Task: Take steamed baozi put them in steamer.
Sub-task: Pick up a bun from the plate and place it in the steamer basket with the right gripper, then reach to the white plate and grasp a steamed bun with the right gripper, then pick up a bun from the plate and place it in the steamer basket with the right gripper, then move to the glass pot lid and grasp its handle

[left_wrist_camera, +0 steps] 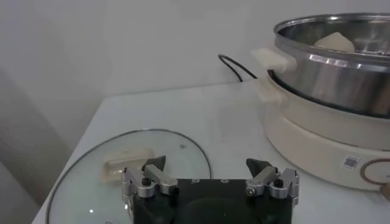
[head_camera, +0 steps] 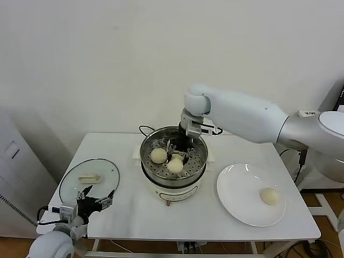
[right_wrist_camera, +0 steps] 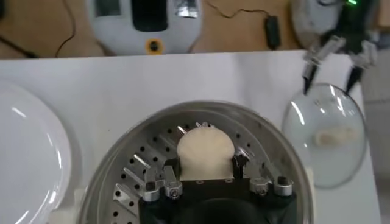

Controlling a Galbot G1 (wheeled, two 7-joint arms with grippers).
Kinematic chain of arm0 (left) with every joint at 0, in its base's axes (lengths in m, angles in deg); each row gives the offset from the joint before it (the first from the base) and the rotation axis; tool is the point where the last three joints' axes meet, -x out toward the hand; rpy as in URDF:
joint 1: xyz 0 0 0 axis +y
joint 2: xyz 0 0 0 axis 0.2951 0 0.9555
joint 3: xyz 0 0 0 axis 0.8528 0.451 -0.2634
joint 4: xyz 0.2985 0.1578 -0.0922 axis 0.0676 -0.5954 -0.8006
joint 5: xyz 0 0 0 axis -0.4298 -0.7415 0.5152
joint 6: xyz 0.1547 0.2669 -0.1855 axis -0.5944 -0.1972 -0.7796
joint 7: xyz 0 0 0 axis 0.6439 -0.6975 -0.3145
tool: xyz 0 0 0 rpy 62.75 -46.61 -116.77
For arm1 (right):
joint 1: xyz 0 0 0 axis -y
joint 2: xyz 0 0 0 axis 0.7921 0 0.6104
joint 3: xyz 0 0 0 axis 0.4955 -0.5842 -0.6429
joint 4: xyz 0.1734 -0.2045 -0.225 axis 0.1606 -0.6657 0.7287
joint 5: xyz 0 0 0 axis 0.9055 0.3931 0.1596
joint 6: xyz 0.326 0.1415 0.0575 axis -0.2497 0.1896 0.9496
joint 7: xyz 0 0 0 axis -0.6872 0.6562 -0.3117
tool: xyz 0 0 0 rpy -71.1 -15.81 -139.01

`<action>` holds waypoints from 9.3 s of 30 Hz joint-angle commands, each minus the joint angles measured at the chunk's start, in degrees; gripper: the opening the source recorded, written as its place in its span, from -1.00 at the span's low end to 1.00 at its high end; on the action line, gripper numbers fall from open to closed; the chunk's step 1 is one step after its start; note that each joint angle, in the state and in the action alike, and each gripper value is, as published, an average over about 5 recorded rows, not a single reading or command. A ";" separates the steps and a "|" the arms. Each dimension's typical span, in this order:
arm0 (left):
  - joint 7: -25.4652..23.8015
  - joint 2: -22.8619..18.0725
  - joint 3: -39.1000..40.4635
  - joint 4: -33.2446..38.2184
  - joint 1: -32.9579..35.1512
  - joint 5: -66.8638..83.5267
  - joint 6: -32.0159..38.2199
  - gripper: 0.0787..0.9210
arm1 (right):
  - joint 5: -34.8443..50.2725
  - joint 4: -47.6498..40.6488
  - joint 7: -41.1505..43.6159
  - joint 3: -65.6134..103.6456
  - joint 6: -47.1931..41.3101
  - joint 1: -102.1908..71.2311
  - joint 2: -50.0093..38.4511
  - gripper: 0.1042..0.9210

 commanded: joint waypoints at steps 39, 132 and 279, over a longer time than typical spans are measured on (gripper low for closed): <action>-0.12 0.86 -0.94 0.37 0.20 0.61 0.16 0.77 | 15.39 -4.30 -2.86 -7.78 -32.32 12.56 -19.17 0.76; 0.23 -0.32 -1.09 0.90 0.62 0.25 -0.38 0.77 | 18.08 -0.90 -5.85 -17.16 -43.83 5.46 -35.51 -0.17; -1.64 -4.38 -5.14 -18.76 1.60 -72.89 31.69 0.77 | 22.95 19.64 -60.99 107.72 -42.06 -98.26 -2.18 0.76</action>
